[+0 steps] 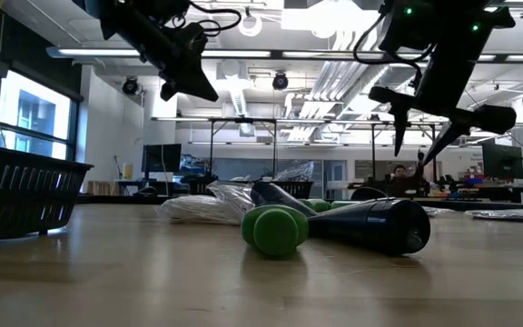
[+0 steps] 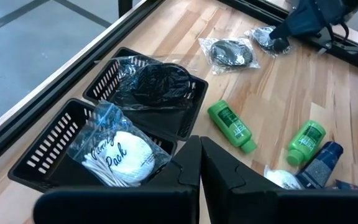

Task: Pick & Place Travel size toiletries
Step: Put the black hairbrush into the top right basket

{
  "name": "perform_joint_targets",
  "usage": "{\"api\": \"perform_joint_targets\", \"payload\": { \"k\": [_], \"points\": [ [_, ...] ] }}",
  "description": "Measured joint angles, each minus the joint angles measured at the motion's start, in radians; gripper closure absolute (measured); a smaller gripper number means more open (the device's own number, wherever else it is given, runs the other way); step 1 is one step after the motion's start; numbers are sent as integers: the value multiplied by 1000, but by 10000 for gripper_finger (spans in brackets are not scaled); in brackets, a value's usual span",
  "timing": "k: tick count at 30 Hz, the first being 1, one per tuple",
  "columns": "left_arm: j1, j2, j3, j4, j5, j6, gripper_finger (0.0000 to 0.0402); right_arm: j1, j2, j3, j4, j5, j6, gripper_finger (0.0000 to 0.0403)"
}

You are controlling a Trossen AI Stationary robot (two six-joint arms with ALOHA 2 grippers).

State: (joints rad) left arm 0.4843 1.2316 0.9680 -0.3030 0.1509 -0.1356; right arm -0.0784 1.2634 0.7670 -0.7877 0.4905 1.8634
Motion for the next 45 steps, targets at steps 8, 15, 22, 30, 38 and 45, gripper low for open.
{"api": "perform_joint_targets", "payload": {
  "k": [8, 15, 22, 30, 38, 45],
  "points": [
    [0, 0, 0, 1, 0, 0, 401, -25, 22, 0, 22, 35, 0, 211],
    [0, 0, 0, -5, -1, 0, 401, -41, 63, 2, 0, 30, 0, 214],
    [0, 0, 0, -3, -4, 8, 401, -48, 120, 0, 11, -4, -7, 214],
    [0, 0, 0, -5, -4, 11, 401, -49, 184, 0, 101, -23, -124, 221],
    [0, 0, 0, -6, -5, 11, 401, -67, 183, 0, 65, 4, -160, 319],
    [0, 0, 0, -6, -5, 11, 401, -104, 183, 1, 189, 0, -325, 396]
  ]
}}
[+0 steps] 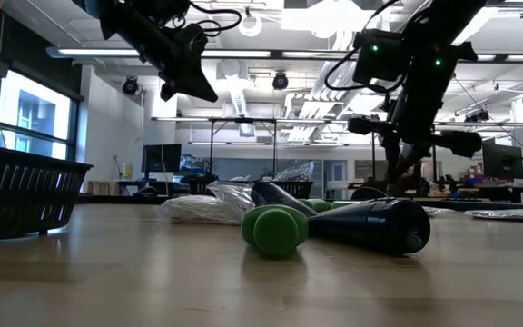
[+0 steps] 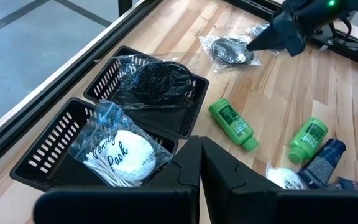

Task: Pick & Place Travel size toiletries
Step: Put the black hairbrush into the top right basket

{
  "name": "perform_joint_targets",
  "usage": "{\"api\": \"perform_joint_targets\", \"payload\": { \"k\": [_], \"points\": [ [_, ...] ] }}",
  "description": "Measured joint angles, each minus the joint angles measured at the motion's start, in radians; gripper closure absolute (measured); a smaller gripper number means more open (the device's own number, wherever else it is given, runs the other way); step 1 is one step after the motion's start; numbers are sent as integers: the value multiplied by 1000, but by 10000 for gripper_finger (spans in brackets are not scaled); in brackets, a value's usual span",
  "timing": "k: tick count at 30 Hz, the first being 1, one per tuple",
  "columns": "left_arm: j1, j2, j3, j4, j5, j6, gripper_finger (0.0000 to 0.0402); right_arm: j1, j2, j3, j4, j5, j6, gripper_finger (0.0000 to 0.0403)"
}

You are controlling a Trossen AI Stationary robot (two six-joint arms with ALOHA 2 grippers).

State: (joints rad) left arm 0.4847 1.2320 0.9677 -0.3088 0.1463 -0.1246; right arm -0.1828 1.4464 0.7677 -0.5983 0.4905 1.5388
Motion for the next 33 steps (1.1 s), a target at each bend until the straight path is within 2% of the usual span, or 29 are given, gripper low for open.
{"api": "perform_joint_targets", "payload": {
  "k": [5, 16, 23, 33],
  "points": [
    [0, 0, 0, 0, 0, 0, 401, -35, 16, 0, -47, -1, -27, 400],
    [0, 0, 0, -5, 0, -3, 401, -73, 133, 0, -65, -115, -107, 400],
    [0, 0, 0, -5, 0, -3, 401, -73, 160, 3, -10, -142, -155, 400],
    [0, 0, 0, -6, 0, -3, 401, -73, 150, 2, 134, -310, -223, 400]
  ]
}}
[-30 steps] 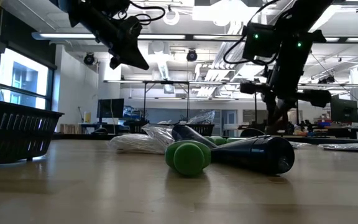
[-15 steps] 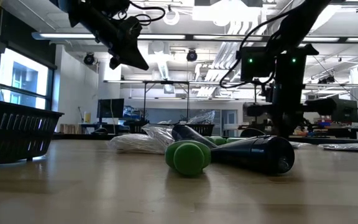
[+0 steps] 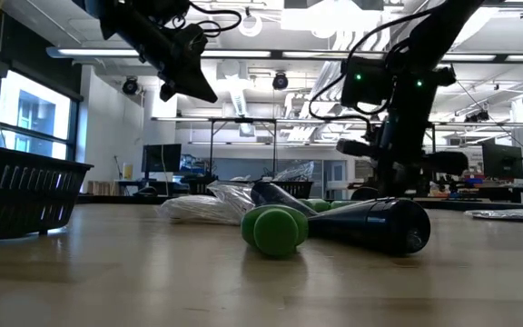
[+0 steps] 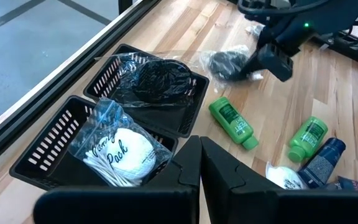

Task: Pick & Place Travel size toiletries
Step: Put the black hairbrush into the top right basket

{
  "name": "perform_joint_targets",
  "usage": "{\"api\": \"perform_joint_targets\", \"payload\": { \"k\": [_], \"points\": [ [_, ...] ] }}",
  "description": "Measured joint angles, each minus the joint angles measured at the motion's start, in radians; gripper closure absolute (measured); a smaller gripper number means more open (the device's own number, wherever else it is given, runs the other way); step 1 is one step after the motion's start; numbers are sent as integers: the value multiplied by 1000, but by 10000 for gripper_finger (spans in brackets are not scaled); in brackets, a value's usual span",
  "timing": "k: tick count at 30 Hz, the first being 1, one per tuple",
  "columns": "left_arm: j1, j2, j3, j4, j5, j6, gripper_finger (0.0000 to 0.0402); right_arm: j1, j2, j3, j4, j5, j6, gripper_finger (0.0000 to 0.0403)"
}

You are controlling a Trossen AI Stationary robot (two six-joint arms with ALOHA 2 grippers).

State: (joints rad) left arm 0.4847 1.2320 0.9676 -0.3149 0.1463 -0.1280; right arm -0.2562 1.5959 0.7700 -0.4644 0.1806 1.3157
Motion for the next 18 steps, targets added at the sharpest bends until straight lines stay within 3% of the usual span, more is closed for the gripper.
{"api": "perform_joint_targets", "payload": {
  "k": [6, 18],
  "points": [
    [0, 0, 0, -2, 0, 0, 401, 8, 3, -2, 104, -109, -15, 400],
    [0, 0, 0, -6, 0, 0, 401, 53, -86, 6, 64, 25, 25, 400]
  ]
}}
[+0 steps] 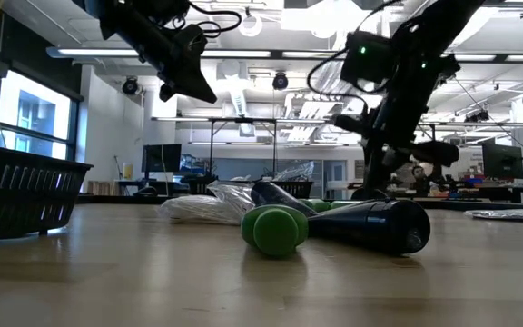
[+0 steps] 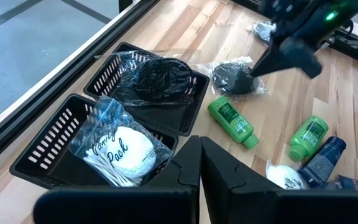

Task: Pick & Place Travel size toiletries
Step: Put the black hairbrush into the top right basket

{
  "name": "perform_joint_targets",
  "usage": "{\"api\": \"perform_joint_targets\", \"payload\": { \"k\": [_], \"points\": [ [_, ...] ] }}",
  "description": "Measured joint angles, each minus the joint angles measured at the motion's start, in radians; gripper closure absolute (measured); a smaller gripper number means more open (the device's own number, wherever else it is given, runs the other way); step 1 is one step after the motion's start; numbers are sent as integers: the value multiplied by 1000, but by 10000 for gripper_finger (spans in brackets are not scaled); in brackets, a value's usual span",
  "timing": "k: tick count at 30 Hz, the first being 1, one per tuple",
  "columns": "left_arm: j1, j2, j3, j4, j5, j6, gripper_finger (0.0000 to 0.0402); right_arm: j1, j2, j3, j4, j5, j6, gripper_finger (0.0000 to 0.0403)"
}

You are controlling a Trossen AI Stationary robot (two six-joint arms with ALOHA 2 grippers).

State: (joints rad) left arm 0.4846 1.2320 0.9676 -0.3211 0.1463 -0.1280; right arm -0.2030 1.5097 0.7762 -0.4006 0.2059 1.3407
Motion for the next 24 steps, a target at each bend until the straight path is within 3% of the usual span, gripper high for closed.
{"api": "perform_joint_targets", "payload": {
  "k": [9, 24],
  "points": [
    [0, 0, 0, -23, 0, 0, 401, 37, -60, 1, -167, 30, 90, 400],
    [0, 0, 0, -27, 0, 0, 401, 83, -62, 1, -192, 44, 158, 400]
  ]
}}
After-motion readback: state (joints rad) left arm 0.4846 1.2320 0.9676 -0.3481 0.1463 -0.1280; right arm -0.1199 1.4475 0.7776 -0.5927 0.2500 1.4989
